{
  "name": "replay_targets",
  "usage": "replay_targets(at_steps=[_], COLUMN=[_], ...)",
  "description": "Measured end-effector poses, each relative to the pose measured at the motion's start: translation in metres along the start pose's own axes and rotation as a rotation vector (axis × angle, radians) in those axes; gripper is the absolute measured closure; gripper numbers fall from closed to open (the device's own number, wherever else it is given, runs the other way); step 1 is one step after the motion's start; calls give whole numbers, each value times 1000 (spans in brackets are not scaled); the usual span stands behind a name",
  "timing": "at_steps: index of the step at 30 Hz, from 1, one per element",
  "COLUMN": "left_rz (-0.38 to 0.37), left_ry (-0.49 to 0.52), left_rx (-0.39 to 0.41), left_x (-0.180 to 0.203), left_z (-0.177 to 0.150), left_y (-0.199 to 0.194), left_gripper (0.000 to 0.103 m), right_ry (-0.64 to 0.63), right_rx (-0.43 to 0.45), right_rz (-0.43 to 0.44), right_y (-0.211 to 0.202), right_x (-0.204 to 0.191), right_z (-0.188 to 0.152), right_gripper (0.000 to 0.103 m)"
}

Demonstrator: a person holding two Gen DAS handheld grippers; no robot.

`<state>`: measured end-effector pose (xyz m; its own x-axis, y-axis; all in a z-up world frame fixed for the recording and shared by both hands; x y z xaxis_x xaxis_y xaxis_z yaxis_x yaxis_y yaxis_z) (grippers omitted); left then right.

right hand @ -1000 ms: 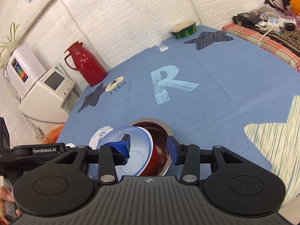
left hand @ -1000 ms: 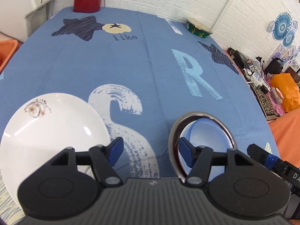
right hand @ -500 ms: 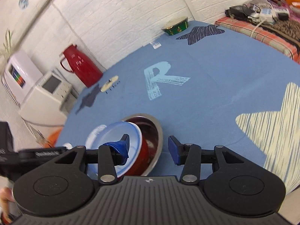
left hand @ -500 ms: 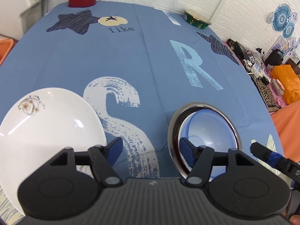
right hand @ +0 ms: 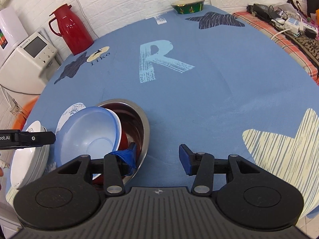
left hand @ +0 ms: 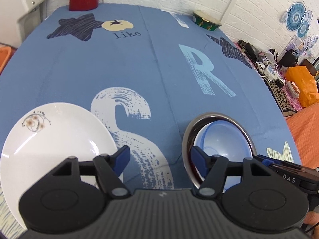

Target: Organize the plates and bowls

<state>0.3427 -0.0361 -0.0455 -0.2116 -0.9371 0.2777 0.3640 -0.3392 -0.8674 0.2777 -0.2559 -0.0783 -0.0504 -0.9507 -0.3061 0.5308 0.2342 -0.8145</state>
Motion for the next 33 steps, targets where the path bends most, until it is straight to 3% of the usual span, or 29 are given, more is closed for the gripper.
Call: replay_targets(at_steps=[5, 17, 33], left_rz=[-20, 62, 31], left_ry=[36, 118, 131], left_rx=[-92, -91, -87], left_x=[1, 8, 7], left_z=[5, 7, 14], left_y=[14, 23, 42], left_gripper=[36, 35, 33], right_ry=[27, 34, -20], right_rx=[-16, -44, -54], right_rz=[29, 40, -17], right_y=[3, 13, 17], right_x=[0, 0, -2], right_z=[-2, 4, 6], right_gripper=[71, 68, 59])
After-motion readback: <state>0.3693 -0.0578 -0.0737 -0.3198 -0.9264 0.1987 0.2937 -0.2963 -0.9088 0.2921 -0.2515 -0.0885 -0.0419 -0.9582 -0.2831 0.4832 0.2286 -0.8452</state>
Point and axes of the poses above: each gripper's, at about its wrist camera, not at the fingertips, and y roughly the way its jaws point, x to its right, z to its top, the point moved 8 cm from there along y, roughly the way its jaws point, and after that the axes turned 9 degrees about -x, right-handed, at the moved point
